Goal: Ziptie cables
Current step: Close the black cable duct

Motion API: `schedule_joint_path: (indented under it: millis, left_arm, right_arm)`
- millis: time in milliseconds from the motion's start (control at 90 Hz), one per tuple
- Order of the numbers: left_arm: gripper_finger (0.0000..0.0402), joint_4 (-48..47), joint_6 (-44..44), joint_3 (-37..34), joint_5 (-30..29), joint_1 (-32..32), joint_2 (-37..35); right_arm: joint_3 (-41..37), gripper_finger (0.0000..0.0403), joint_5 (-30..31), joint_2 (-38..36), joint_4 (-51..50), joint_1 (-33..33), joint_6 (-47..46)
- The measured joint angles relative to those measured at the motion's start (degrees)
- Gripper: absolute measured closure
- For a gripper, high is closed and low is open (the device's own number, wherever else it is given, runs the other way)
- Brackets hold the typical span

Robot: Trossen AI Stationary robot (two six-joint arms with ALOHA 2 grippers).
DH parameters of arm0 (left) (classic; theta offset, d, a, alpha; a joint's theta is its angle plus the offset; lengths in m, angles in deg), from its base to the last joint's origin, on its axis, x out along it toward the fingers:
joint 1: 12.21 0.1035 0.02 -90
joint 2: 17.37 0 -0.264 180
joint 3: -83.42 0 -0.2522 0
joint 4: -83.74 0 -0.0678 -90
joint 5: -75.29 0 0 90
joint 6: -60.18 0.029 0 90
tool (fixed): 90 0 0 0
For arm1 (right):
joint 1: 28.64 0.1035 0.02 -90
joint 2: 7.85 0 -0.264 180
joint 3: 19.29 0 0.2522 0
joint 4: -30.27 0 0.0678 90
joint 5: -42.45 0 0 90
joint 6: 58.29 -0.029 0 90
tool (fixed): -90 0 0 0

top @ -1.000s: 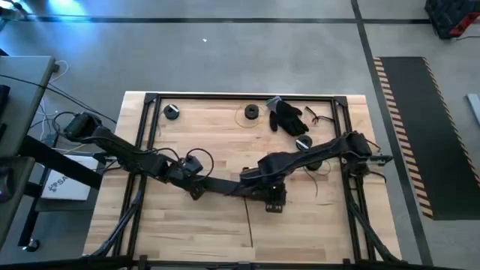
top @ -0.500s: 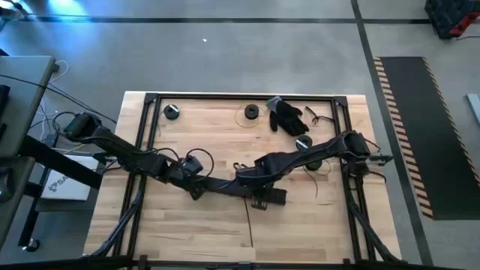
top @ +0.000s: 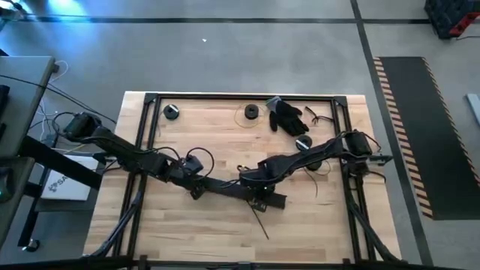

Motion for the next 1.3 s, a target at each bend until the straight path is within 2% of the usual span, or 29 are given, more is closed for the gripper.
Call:
schedule_joint_path:
  millis: [167,300,422,567,667,811,922,1000,1133,1211,1300]
  left_arm:
    - [0.0402,0.00,-0.02,0.02,0.55,0.08,0.00]
    - [0.0402,0.00,-0.04,0.02,0.61,0.09,-0.02]
    - [0.0402,0.00,-0.13,0.02,0.62,0.11,-0.02]
    - [0.0402,0.11,-0.42,0.04,0.99,0.39,-0.06]
    - [0.0402,-1.90,-0.41,1.50,2.59,0.54,-1.44]
    - [0.0402,-12.13,-1.78,6.96,4.55,1.14,-4.98]
    - [0.0402,-21.52,-4.88,11.99,3.83,1.25,-8.19]
    - [0.0402,-26.37,-8.22,12.80,5.15,1.35,-10.34]
    - [0.0402,-26.65,-12.03,10.82,9.38,1.13,-12.94]
    - [0.0402,-23.06,-13.59,7.91,11.22,0.53,-13.26]
    - [0.0402,-16.08,-14.65,4.38,13.04,0.48,-12.91]
  right_arm:
    - [5.28,0.0403,3.03,-0.14,-5.51,0.15,1.04]
    - [6.25,0.0403,3.26,-3.12,-4.73,0.84,1.02]
    - [1.69,0.0403,2.74,-2.71,-2.86,1.54,0.79]
    - [-7.69,0.0403,-0.52,-3.17,6.73,1.41,-4.83]
    - [-9.20,0.0403,-0.97,-4.19,6.98,0.47,-7.56]
    - [-7.91,0.0403,5.98,-8.91,1.24,0.02,-6.15]
    - [-5.75,0.0403,11.55,-14.56,-2.33,-0.04,-10.05]
    - [-5.95,0.0403,13.26,-17.56,-6.88,0.10,-13.76]
    - [-6.03,0.0403,14.90,-20.87,-17.11,1.26,-19.25]
    - [-6.03,0.0403,16.95,-21.80,-25.33,2.28,-22.48]
    - [-9.69,0.0403,16.11,-23.15,-26.93,2.99,-24.24]
